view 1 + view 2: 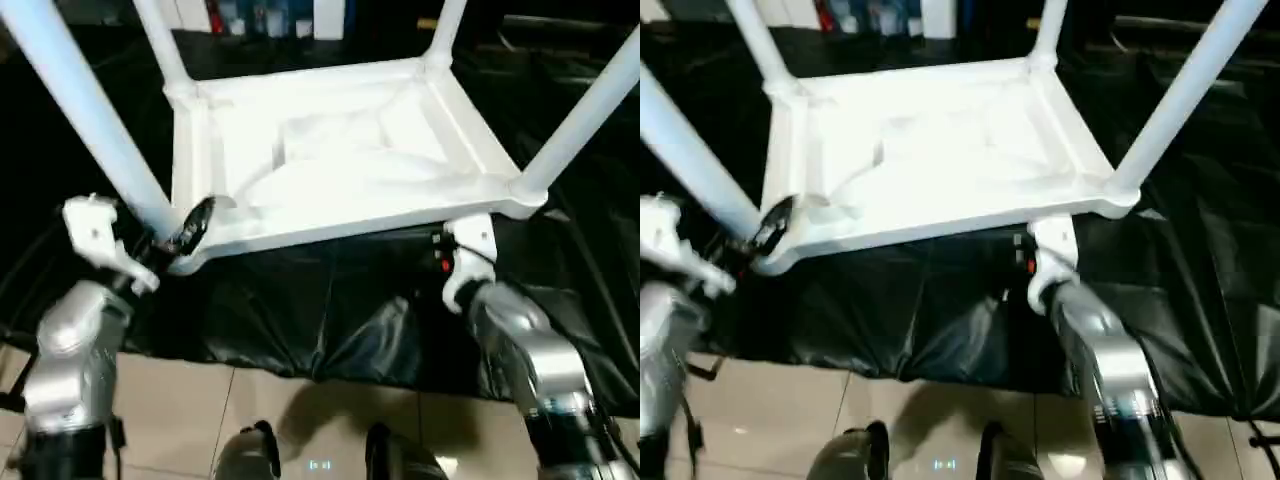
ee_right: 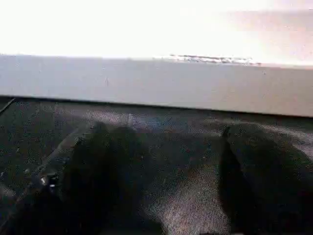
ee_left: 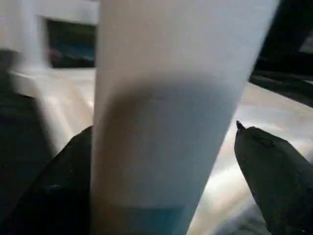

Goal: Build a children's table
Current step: Rotate table base

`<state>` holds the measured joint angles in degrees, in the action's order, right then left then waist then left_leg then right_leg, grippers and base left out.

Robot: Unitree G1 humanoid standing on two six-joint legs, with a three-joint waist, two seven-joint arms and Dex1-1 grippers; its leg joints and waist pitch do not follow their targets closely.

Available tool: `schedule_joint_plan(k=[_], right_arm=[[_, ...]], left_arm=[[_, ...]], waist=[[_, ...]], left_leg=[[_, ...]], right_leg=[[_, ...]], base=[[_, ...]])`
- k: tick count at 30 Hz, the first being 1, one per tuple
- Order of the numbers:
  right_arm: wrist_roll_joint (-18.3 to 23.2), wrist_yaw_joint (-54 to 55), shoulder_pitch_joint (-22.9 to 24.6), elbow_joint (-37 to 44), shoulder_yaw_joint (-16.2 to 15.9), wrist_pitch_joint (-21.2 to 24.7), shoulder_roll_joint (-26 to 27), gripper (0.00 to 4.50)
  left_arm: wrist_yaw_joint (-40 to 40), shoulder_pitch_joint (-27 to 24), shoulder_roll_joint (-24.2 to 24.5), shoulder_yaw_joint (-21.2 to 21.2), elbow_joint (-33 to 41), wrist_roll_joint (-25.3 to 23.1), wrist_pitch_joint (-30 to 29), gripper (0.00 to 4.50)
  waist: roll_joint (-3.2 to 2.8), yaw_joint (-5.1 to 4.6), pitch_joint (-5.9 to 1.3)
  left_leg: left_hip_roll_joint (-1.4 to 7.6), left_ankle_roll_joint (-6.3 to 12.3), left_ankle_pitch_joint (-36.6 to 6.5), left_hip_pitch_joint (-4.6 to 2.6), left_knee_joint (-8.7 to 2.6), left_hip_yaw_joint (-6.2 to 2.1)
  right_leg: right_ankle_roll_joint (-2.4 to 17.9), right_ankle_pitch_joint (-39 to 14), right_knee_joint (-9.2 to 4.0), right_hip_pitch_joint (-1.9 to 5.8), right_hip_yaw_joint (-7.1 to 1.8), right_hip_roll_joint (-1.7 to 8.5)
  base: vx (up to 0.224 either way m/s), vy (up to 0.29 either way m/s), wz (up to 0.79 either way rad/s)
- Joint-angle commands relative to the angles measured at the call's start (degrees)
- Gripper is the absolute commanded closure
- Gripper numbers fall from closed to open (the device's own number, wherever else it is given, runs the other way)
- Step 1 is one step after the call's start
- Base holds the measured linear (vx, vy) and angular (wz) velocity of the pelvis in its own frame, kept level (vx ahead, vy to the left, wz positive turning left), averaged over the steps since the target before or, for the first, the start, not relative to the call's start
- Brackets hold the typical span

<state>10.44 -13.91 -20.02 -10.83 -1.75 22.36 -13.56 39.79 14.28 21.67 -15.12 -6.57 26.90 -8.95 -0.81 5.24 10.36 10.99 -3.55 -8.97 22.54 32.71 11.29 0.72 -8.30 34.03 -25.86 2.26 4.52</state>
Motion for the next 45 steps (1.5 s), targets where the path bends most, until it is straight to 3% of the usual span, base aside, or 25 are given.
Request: schedule_joint_plan(k=[1, 2, 3, 6, 8, 10, 12, 16, 18, 19, 21, 27, 31, 35, 36, 37, 40, 45], right_arm=[[-0.8, 0.6, -1.3, -4.7, 0.8, -0.5, 0.6, 0.00], [-0.8, 0.5, -1.8, -5.5, 0.8, -0.8, 0.7, 0.00], [-1.0, 0.4, -2.3, -6.2, 0.7, -1.1, 0.8, 0.00], [-1.4, -0.3, -4.6, -9.3, 0.2, -2.3, 1.2, 0.00], [-1.8, -0.8, -5.9, -11.2, -0.3, -3.2, 1.5, 0.00], [-2.4, -1.7, -7.4, -13.4, -1.3, -4.0, 2.1, 0.00], [-2.6, -2.0, -7.9, -14.4, -1.7, -4.5, 2.4, 0.00], [-3.8, -3.2, -9.9, -18.2, -3.0, -6.6, 3.7, 0.00], [-4.6, -4.0, -10.9, -20.4, -3.9, -7.8, 4.8, 0.00], [-4.7, -4.1, -11.1, -20.8, -4.1, -8.0, 5.1, 0.00], [-5.2, -4.7, -11.8, -22.3, -4.8, -8.8, 6.1, 0.00], [-5.8, -5.6, -12.9, -24.5, -5.5, -9.9, 7.9, 0.00], [-6.7, -5.6, -13.7, -26.8, -5.4, -11.6, 8.7, 0.00], [-7.0, -5.6, -13.6, -27.2, -4.8, -12.1, 8.5, 0.00], [-7.0, -5.7, -13.5, -27.2, -4.7, -12.2, 8.3, 0.00], [-6.9, -5.9, -13.3, -26.9, -4.6, -12.2, 8.1, 0.00], [-6.8, -6.7, -12.3, -26.3, -3.9, -12.6, 7.1, 0.00], [-5.8, -10.4, -10.4, -22.4, -3.7, -12.5, 4.7, 0.00]], left_arm=[[8.5, 0.8, 1.8, 3.5, -0.6, 3.8, -5.0, 0.09], [9.8, 1.0, 2.3, 3.9, -0.7, 4.3, -5.8, 0.09], [10.9, 1.1, 2.8, 4.2, -0.7, 4.7, -6.8, 0.09], [16.6, 1.2, 5.4, 7.3, 0.7, 6.2, -11.3, 0.09], [18.7, 1.3, 6.1, 9.0, 2.0, 7.1, -13.5, 0.09], [21.1, 0.7, 6.7, 11.6, 5.3, 8.5, -16.0, 0.09], [22.0, 0.4, 6.9, 12.5, 6.7, 9.2, -17.0, 0.09], [24.0, -0.6, 6.6, 15.8, 11.8, 11.6, -20.5, 0.09], [23.5, -1.2, 4.5, 18.7, 15.1, 11.9, -21.3, 0.09], [23.2, -1.2, 3.8, 19.3, 15.6, 11.9, -21.4, 0.09], [22.5, -0.5, 1.3, 21.7, 16.0, 11.1, -20.9, 0.09], [20.6, 2.3, -4.0, 25.2, 14.7, 9.4, -19.6, 0.09], [17.4, 6.1, -9.2, 27.9, 9.5, 3.7, -14.5, 0.09], [13.5, 9.8, -12.3, 28.4, 3.0, -1.0, -9.1, 0.09], [12.1, 10.8, -12.7, 28.3, 1.4, -2.1, -8.3, 0.09], [11.4, 11.2, -13.0, 28.3, 0.5, -2.8, -7.6, 0.09], [8.7, 12.6, -14.1, 29.2, -3.1, -7.0, -3.6, 0.09], [10.6, 12.4, -13.2, 28.9, -3.4, -7.4, -2.8, 0.09]], waist=[[0.12, -0.25, -4.94], [-0.01, -0.18, -4.94], [0.36, -0.34, -4.91], [0.22, -0.40, -5.04], [0.43, -0.51, -5.04], [0.78, -0.77, -5.26], [0.87, -1.04, -5.27], [1.15, -1.83, -5.42], [1.74, -2.17, -5.34], [1.70, -2.31, -5.36], [1.90, -2.78, -5.43], [2.25, -3.00, -5.52], [2.18, -2.91, -5.55], [2.24, -2.89, -5.68], [2.29, -2.88, -5.72], [1.72, -2.68, -5.84], [1.89, -2.71, -5.92], [1.53, -2.37, -5.98]], left_leg=[[1.18, 1.30, -13.3, -1.71, -3.56, -0.44], [1.18, 1.16, -13.6, -1.80, -3.57, -0.48], [1.30, 0.85, -14.3, -1.67, -3.75, -0.48], [1.23, 0.47, -13.7, -1.50, -3.85, -0.69], [1.28, 0.05, -14.4, -1.63, -3.88, -0.62], [1.28, 0.13, -13.2, -1.27, -3.90, -0.72], [1.36, 0.24, -13.5, -1.45, -3.85, -0.62], [1.27, 0.27, -12.9, -1.05, -3.85, -0.76], [1.28, 0.47, -13.0, -1.07, -3.82, -0.65], [1.37, 0.51, -13.0, -1.06, -3.83, -0.69], [1.26, 0.63, -12.9, -0.96, -3.77, -0.68], [1.11, 0.88, -12.5, -0.92, -3.65, -0.75], [1.04, 1.17, -13.3, -1.38, -3.47, -0.56], [0.97, 1.42, -13.5, -1.18, -3.49, -0.71], [1.00, 1.48, -13.4, -1.18, -3.48, -0.73], [1.01, 1.55, -13.0, -1.25, -3.45, -0.81], [1.11, 2.02, -13.0, -1.23, -3.39, -0.72], [1.19, 2.96, -12.6, -1.24, -3.28, -0.72]], right_leg=[[11.9, -14.3, -3.38, 3.02, -2.28, 2.66], [11.8, -14.8, -3.33, 2.99, -2.32, 2.74], [11.0, -16.1, -3.54, 3.12, -2.34, 2.77], [10.4, -16.9, -3.31, 3.21, -2.29, 2.95], [10.0, -17.5, -3.47, 3.14, -2.31, 2.88], [10.1, -16.6, -3.20, 3.53, -2.32, 3.00], [10.3, -16.3, -3.28, 3.35, -2.35, 2.89], [10.9, -16.0, -3.10, 3.81, -2.27, 2.96], [10.4, -16.6, -3.28, 3.75, -2.33, 2.87], [10.5, -16.6, -3.22, 3.78, -2.37, 2.95], [10.3, -16.3, -3.28, 3.90, -2.35, 2.79], [9.8, -16.5, -3.42, 4.03, -2.28, 2.67], [9.2, -17.3, -3.85, 3.74, -2.34, 2.45], [8.8, -17.6, -4.00, 3.94, -2.21, 2.46], [8.9, -17.3, -3.94, 3.97, -2.20, 2.44], [9.5, -16.4, -3.75, 4.03, -2.17, 2.56], [10.8, -13.7, -3.67, 4.08, -2.13, 2.37], [12.5, -12.1, -3.58, 4.20, -2.06, 2.48]], base=[[0.000, 0.000, 0.00], [0.000, 0.000, 0.00], [0.000, 0.000, 0.00], [0.000, 0.000, 0.00], [0.000, 0.000, 0.00], [0.000, 0.000, 0.00], [0.000, 0.000, 0.00], [0.000, 0.000, 0.00], [0.000, 0.000, 0.00], [0.000, 0.000, 0.00], [0.000, 0.000, 0.00], [0.000, 0.000, 0.00], [0.000, 0.000, 0.00], [0.000, 0.000, 0.00], [0.000, 0.000, 0.00], [0.000, 0.000, 0.00], [0.000, 0.000, 0.00], [0.000, 0.000, 0.00]])
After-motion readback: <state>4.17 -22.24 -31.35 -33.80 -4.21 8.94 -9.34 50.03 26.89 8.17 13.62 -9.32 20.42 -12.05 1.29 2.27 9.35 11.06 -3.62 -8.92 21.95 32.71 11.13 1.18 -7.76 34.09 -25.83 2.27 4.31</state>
